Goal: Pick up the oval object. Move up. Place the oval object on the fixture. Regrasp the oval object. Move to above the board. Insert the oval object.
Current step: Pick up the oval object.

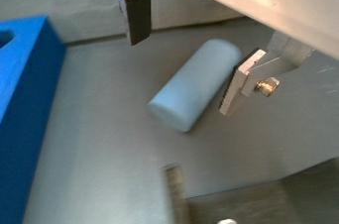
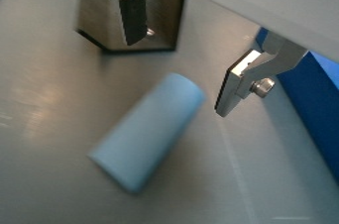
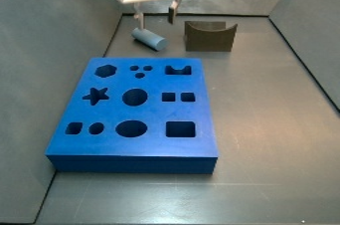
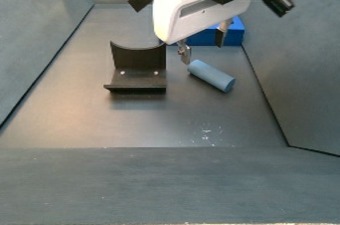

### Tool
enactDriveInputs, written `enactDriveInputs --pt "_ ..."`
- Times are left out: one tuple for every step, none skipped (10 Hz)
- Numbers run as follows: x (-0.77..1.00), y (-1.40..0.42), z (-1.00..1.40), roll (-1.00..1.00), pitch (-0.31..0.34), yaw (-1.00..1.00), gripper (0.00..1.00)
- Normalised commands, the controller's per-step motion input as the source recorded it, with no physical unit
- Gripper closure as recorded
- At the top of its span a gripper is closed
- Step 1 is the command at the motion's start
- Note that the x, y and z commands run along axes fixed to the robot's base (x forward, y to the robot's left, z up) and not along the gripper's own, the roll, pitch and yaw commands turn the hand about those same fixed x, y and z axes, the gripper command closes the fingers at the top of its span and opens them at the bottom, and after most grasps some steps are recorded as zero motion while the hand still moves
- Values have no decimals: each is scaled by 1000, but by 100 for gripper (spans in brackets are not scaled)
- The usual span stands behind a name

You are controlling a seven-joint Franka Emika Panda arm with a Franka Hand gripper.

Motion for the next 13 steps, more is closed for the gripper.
enactDriveInputs --pt "0 0 -11 0 -31 0 0" --pt "-271 454 -154 -36 -69 169 0" --pt "-380 683 -437 -71 -106 320 0" --pt "-274 266 -229 0 -110 229 0" --pt "0 -111 -171 40 -63 0 0" --pt "0 -437 -683 179 -241 0 0" --pt "280 -214 -723 93 -170 0 0" --pt "0 109 -334 -27 -121 0 0" --pt "-9 206 -194 -53 -50 -17 0" --pt "-74 326 -157 -69 -36 -49 0" --pt "-83 180 0 -47 -10 -71 0" --pt "0 0 0 0 0 -23 0" --pt "0 0 0 0 0 -11 0"
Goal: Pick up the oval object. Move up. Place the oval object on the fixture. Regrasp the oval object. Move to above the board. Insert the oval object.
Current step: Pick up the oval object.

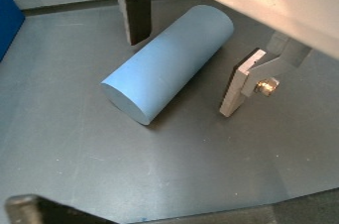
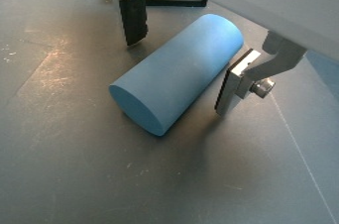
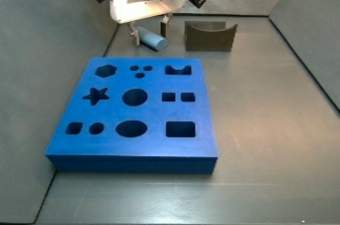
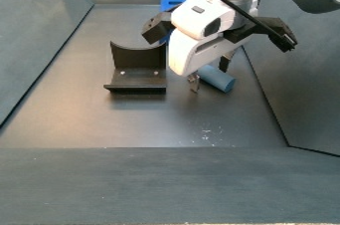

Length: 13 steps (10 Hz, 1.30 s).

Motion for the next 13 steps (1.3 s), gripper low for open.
enactDriveInputs --pt "0 0 -29 0 0 0 0" --pt "0 0 0 -34 -63 0 0" --pt "0 0 0 0 0 0 100" --pt "0 0 -74 -73 0 0 100" --pt "0 57 0 -60 0 0 100" --pt "0 0 0 6 0 0 100" --pt "0 0 0 0 0 0 100" --pt "0 0 0 0 0 0 100" --pt "0 0 0 0 0 0 100" --pt "0 0 0 0 0 0 100" --pt "0 0 0 0 0 0 100" --pt "0 0 0 0 0 0 100" --pt "0 0 0 0 0 0 100"
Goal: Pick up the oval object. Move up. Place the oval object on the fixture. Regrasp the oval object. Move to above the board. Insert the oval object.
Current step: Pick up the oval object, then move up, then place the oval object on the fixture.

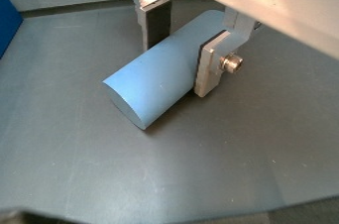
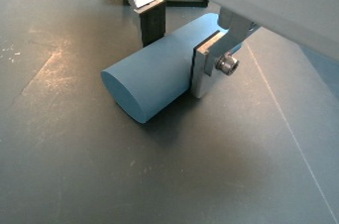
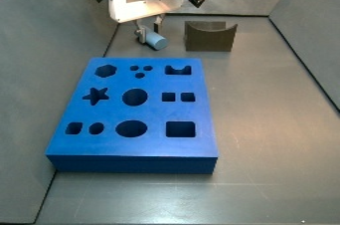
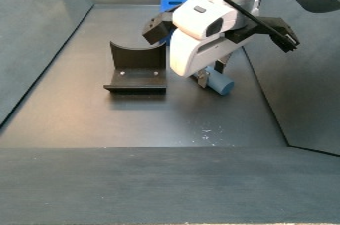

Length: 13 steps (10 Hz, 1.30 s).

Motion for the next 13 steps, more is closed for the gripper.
enactDriveInputs --pt "0 0 0 0 0 0 100" --pt "0 0 0 0 0 0 100" --pt "0 0 0 0 0 0 100" --pt "0 0 0 0 0 0 100" --pt "0 0 0 0 0 0 100" --pt "0 0 833 0 0 0 100" --pt "35 -91 872 -8 -17 -33 100" --pt "-8 -92 788 -19 9 -23 100" --pt "-20 -51 619 -36 18 0 100" --pt "-17 -32 438 -57 22 16 100" --pt "-18 -23 296 -72 22 21 100" --pt "-20 -19 199 -80 19 19 100" --pt "0 0 1000 0 0 0 100"
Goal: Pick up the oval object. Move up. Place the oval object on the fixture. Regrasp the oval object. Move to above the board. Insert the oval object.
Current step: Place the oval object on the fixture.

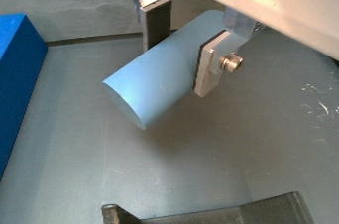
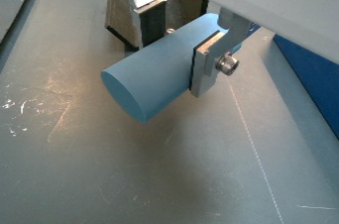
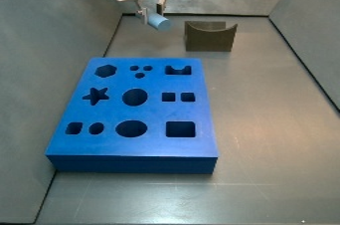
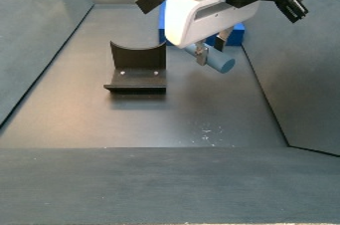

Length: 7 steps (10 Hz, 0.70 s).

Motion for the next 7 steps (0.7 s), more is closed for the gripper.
enactDriveInputs --pt "-3 1 1000 -3 9 -2 100" --pt "-9 -2 1000 -17 18 5 100" --pt "-11 -3 1000 -29 19 11 100" --pt "-17 -7 1000 -54 18 23 100" --pt "-19 -9 1000 -70 14 25 100" --pt "-23 -12 1000 -89 14 20 100" --pt "-23 -13 1000 -99 13 18 100"
